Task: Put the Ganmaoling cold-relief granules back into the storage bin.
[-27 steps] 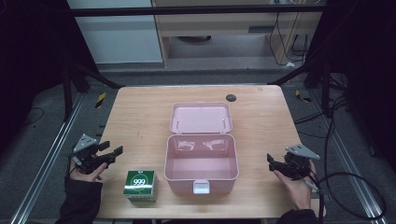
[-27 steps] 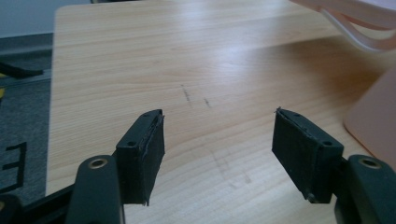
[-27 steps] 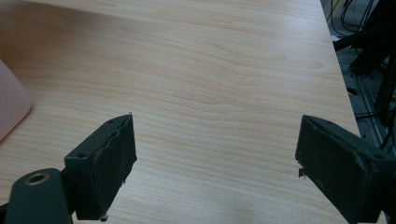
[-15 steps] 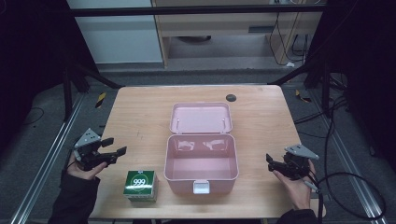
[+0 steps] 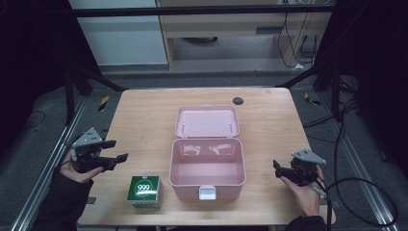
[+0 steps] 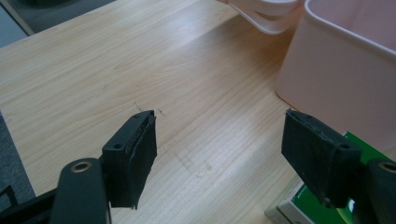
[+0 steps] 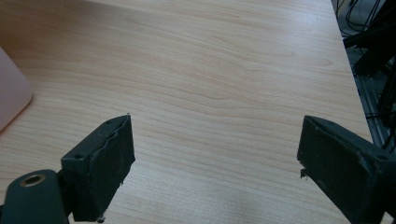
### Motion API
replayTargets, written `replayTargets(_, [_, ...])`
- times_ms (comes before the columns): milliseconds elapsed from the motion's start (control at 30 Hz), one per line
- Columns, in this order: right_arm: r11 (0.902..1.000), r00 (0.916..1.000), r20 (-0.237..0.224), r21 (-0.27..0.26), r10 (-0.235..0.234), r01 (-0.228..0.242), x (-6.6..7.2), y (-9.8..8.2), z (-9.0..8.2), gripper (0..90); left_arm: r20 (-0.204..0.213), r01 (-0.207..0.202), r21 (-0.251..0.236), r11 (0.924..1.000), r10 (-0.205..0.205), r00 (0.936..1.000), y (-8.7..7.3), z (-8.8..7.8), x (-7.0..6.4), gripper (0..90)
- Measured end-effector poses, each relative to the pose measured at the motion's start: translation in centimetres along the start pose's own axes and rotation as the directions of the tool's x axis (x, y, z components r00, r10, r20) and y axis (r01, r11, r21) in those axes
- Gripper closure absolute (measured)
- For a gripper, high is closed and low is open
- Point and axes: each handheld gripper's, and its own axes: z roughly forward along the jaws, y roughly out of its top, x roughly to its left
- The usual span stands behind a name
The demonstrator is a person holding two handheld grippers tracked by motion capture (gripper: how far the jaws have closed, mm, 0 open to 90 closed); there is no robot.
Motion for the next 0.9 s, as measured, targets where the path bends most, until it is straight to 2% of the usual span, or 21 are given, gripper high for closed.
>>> replayTargets(167, [0.9998,0.9999,0.008,0.015,-0.011,0.01,0.0,-0.2,0.2,10.6,0.034,-0.044,0.053,0.9976,0.042,0.9985,0.7,0.2,-0.4,23.6])
replayTargets(233, [0.9996,0.9998,0.012,0.022,-0.019,0.018,0.0,-0.2,0.3,10.4,0.039,-0.057,0.058,0.9967,0.055,0.9978,0.8,0.2,-0.6,22.8])
replayTargets(267, [0.9996,0.9998,0.011,0.023,-0.018,0.018,0.0,-0.3,0.3,10.4,0.057,-0.08,0.071,0.9943,0.076,0.9955,1.0,0.3,-0.8,22.4])
replayTargets(333, [0.9996,0.9998,0.011,0.024,-0.016,0.016,0.0,-0.3,0.3,10.3,0.066,-0.09,0.076,0.993,0.085,0.9941,1.1,0.3,-1.0,21.2])
replayTargets(400, [0.9996,0.9998,0.011,0.023,-0.016,0.016,0.0,-0.3,0.3,10.1,0.099,-0.122,0.096,0.9878,0.113,0.9886,1.4,0.4,-1.4,20.6])
replayTargets(533, [0.9995,0.9998,0.007,0.026,-0.016,0.016,0.0,-0.3,0.4,10.0,0.157,-0.19,0.131,0.9729,0.169,0.9731,1.7,0.5,-2.1,18.7])
replayTargets(667, [0.9994,0.9998,0.007,0.031,-0.019,0.018,0.0,-0.4,0.4,9.4,0.216,-0.264,0.17,0.9496,0.225,0.9501,2.1,0.8,-2.8,18.0])
replayTargets(700, [0.9993,0.9997,0.009,0.03,-0.021,0.021,0.0,-0.4,0.5,9.4,0.224,-0.272,0.176,0.946,0.23,0.9469,2.2,0.9,-2.9,17.9])
replayTargets(800, [0.9991,0.9998,0.006,0.036,-0.02,0.02,0.1,-0.4,0.5,9.2,0.269,-0.304,0.191,0.9335,0.248,0.9309,2.4,1.0,-3.4,16.3])
replayTargets(867, [0.9989,0.9996,0.003,0.037,-0.029,0.029,0.1,-0.5,0.5,9.1,0.284,-0.329,0.203,0.9223,0.266,0.9211,2.5,1.0,-3.7,16.2])
replayTargets(900, [0.9988,0.9995,0.002,0.037,-0.032,0.032,0.1,-0.5,0.6,9.1,0.284,-0.329,0.203,0.9223,0.266,0.9211,2.5,1.0,-3.7,15.8])
